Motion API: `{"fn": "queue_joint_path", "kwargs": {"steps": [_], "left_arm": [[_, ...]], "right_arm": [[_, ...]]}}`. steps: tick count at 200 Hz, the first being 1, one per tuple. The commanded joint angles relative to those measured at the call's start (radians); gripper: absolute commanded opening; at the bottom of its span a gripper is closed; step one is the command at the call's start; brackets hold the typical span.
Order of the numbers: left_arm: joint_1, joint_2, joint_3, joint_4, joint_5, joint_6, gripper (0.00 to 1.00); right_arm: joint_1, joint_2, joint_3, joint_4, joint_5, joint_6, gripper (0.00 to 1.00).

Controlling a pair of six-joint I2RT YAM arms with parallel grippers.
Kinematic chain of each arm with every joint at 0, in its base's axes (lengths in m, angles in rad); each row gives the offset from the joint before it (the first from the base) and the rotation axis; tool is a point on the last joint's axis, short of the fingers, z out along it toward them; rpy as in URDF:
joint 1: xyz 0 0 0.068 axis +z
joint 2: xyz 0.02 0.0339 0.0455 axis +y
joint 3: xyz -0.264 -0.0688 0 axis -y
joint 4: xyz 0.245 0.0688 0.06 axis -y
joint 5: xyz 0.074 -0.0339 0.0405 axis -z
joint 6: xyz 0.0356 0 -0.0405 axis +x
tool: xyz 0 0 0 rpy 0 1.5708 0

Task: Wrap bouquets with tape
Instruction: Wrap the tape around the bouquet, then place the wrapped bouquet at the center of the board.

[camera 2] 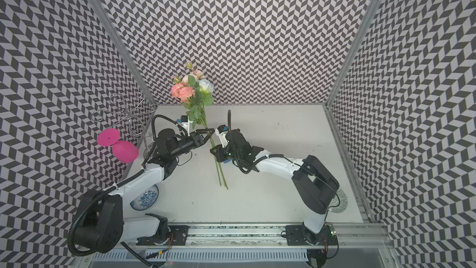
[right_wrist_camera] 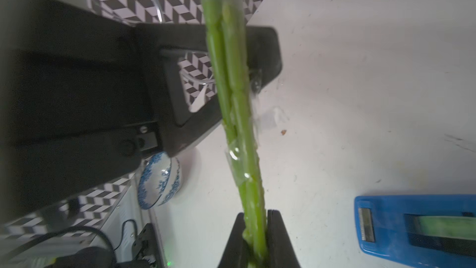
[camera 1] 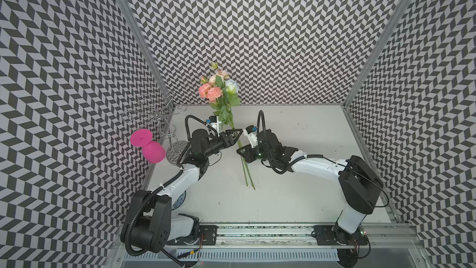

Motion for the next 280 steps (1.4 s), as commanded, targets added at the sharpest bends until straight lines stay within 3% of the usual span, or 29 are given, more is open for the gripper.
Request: {"fn": "queue_joint_path", "kwargs": {"steps": [1,36,57,83,108,113,152,156,161,164,166,202,248,280], "left_arm": [[-0.053,0.033,0.041,-0.190,-0.072,0.076,0.56],[-0.077,0.063,0.060,-0.265,-0.135,0.083,0.56],[-0.080,0.064,0.060,-0.251,-0.129,0.074,0.38],[-0.081,0.043,0.054,-0.248,-0.148,0.068,0.36],[-0.081,0.034,0.044,-0.239,-0.138,0.069,0.04],[-0.080,0.035,0.043,-0.238,-0.134,0.068,0.00],[-0.008,0.044,0.077,-0.343,-0.106,0.152,0.00],[0.005,0.049,0.084,-0.371,-0.106,0.171,0.00],[0.017,0.058,0.097,-0.408,-0.113,0.201,0.00],[0.026,0.063,0.105,-0.434,-0.119,0.217,0.00],[0.031,0.068,0.111,-0.449,-0.123,0.231,0.00],[0.092,0.177,0.172,-0.626,-0.250,0.389,0.00],[0.100,0.361,0.321,-0.801,-0.426,0.417,0.00],[0.113,0.490,0.444,-0.895,-0.475,0.470,0.00]], "right_arm": [[0.053,0.013,0.064,0.051,0.088,-0.074,0.00],[0.071,0.015,0.062,0.067,0.102,-0.068,0.00],[0.071,0.022,0.057,0.073,0.089,-0.066,0.00],[0.078,0.030,0.058,0.062,0.101,-0.076,0.00],[0.079,0.035,0.055,0.074,0.084,-0.063,0.03],[0.079,0.038,0.055,0.077,0.076,-0.060,0.08],[0.046,0.005,0.024,0.074,0.049,-0.033,0.62],[0.038,-0.005,0.010,0.082,0.043,-0.031,0.79],[0.028,-0.023,-0.007,0.093,0.036,-0.025,0.86],[0.021,-0.033,-0.019,0.099,0.033,-0.021,0.98],[0.017,-0.041,-0.028,0.105,0.032,-0.019,1.00],[-0.093,-0.171,-0.175,0.157,-0.021,-0.004,0.99],[-0.173,-0.264,-0.269,0.113,-0.014,-0.067,0.99],[-0.197,-0.269,-0.314,0.127,-0.043,-0.070,0.99]]}}
